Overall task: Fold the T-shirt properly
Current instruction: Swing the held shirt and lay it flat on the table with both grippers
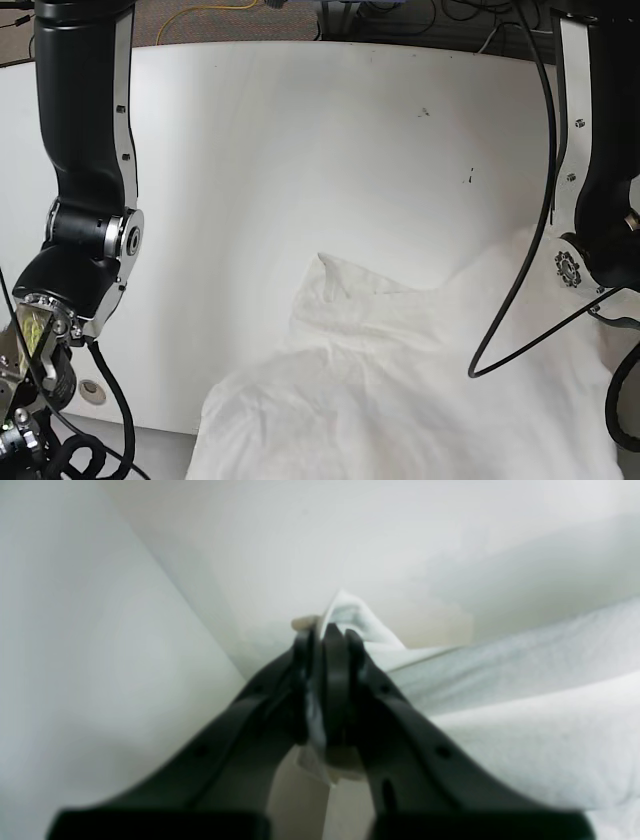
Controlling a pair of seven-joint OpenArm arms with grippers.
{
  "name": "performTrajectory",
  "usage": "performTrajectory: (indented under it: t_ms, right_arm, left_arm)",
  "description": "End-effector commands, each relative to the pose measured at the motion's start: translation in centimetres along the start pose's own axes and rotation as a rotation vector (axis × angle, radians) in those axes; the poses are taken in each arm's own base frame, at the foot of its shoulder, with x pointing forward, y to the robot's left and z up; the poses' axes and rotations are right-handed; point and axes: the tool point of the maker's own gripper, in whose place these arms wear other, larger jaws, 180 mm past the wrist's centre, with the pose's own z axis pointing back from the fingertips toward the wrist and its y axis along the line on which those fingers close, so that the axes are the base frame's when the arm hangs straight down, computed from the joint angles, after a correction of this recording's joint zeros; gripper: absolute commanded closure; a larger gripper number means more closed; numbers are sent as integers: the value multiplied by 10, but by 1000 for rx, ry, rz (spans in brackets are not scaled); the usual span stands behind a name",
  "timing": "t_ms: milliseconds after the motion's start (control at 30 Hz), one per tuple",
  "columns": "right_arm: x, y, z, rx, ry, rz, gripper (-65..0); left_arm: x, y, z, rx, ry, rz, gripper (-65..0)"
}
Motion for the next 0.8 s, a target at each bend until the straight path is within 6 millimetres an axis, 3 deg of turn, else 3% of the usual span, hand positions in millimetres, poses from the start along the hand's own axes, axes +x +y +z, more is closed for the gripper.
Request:
performTrajectory:
  t_ms: [0,233,433,567,633,767]
  right_arm:
    - [-9,-15,9,-54,26,20,-2]
    - [-69,11,23,-32,127,24,-2]
    - [-128,40,45,-5,224,-9,-2]
    - [-163,57,59,15,291,-33,-2]
    - [-188,67,69,28,344,-55,-2]
    - [-224,78,87,39,420,-97,-2]
  left_arm:
    - [-5,0,2,13,3,-14,-1]
    - [-66,-40,3,-56,124,-49,-1]
    - [-129,-105,14,-228,223,-28,0]
    - [-169,-139,26,-326,305,-9,0]
    - [-194,-169,38,-404,355,28,0]
    - [-228,-210,62,-517,430,80,0]
